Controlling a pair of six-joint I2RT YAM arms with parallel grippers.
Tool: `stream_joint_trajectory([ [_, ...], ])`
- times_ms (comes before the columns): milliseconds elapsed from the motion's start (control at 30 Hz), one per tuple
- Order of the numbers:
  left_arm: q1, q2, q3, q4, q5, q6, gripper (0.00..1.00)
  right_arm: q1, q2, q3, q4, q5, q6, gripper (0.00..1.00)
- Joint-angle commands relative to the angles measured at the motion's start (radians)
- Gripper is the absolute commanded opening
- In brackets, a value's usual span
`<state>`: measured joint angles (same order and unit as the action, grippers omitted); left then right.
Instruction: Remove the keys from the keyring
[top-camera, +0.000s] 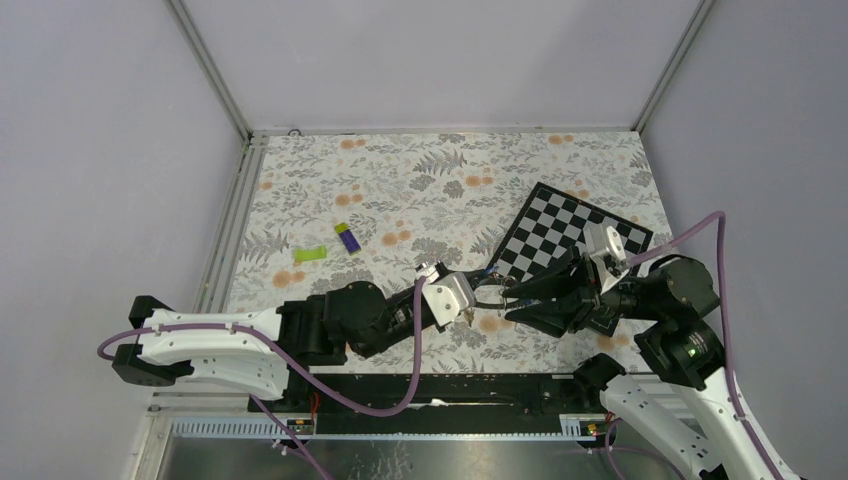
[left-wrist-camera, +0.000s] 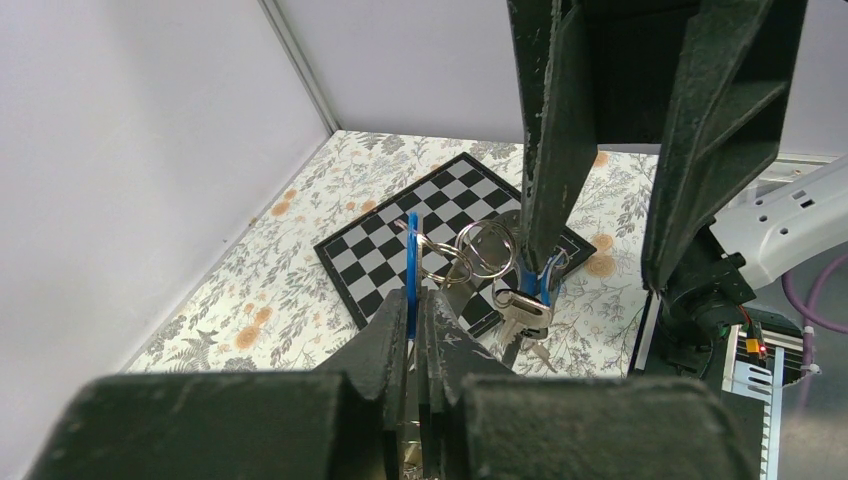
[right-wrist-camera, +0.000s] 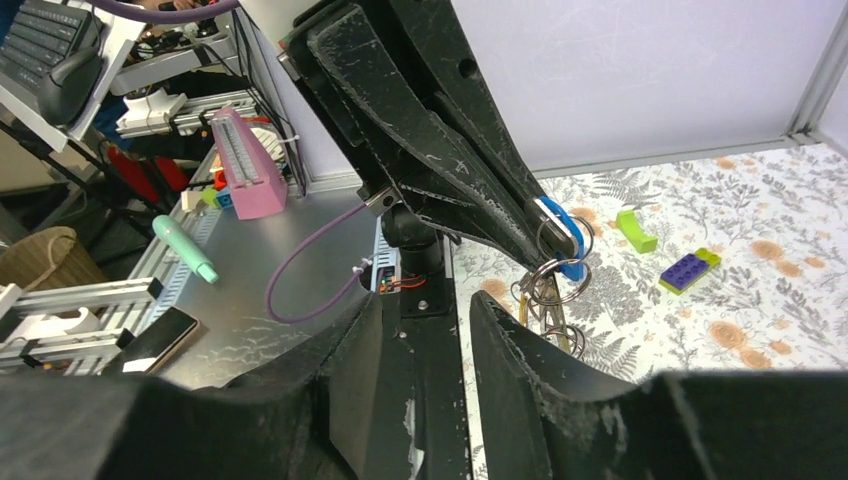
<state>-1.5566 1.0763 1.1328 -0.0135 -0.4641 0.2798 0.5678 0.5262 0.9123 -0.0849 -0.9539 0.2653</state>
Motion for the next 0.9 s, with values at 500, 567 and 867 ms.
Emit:
stream_joint_trajectory([
  [500, 0.000, -0.029, 0.042, 0.087, 0.010, -0.008, 0.00, 0.003, 0.010, 0.001, 0.049, 0.111, -0.039, 0.41],
  [567, 0.000, -0.027, 0.043, 0.087, 0.014, -0.010, 0.00, 0.002, 0.012, -0.002, 0.052, 0.110, -0.038, 0.41],
  [867, 0.000, -0.021, 0.048, 0.087, 0.026, -0.013, 0.00, 0.002, 0.029, -0.023, 0.092, 0.104, -0.026, 0.41],
])
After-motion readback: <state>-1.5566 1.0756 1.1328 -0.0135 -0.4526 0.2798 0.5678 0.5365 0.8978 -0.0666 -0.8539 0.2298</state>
